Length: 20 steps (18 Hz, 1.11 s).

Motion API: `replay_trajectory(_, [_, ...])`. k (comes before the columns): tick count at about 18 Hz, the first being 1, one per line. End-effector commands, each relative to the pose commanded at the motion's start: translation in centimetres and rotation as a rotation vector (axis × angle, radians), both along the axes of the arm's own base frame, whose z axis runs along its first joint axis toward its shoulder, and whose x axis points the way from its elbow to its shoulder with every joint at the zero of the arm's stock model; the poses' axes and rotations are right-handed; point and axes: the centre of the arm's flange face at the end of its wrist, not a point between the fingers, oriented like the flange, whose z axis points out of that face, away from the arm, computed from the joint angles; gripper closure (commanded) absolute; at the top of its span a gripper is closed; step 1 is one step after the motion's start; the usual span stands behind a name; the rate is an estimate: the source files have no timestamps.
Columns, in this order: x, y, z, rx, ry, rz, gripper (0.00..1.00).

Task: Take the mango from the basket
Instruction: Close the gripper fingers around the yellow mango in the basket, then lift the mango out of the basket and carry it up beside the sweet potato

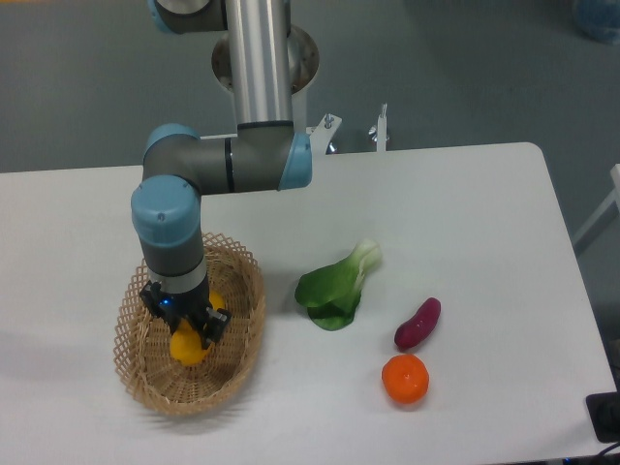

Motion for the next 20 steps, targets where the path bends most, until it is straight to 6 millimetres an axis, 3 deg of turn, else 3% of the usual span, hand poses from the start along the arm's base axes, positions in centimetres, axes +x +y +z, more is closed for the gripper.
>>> replay_trajectory(2, [-2.2,-0.8,1.3,0.015,0.024,0.001,0.54])
replay_trajectory(6, [-8.5,-5.2,5.7,0.003,0.078,-0.041,0.54])
replay_trajectory(12, [-19.7,-11.5,10.0,-0.062,0.091,-0.106,0.54])
replay_trajectory(16, [-25.8,-17.6,10.2,-0.108,0.066,-0.203,0.54])
replay_trajectory(20, [-29.4,-22.3,9.7,-0.143,0.063,-0.280,0.54])
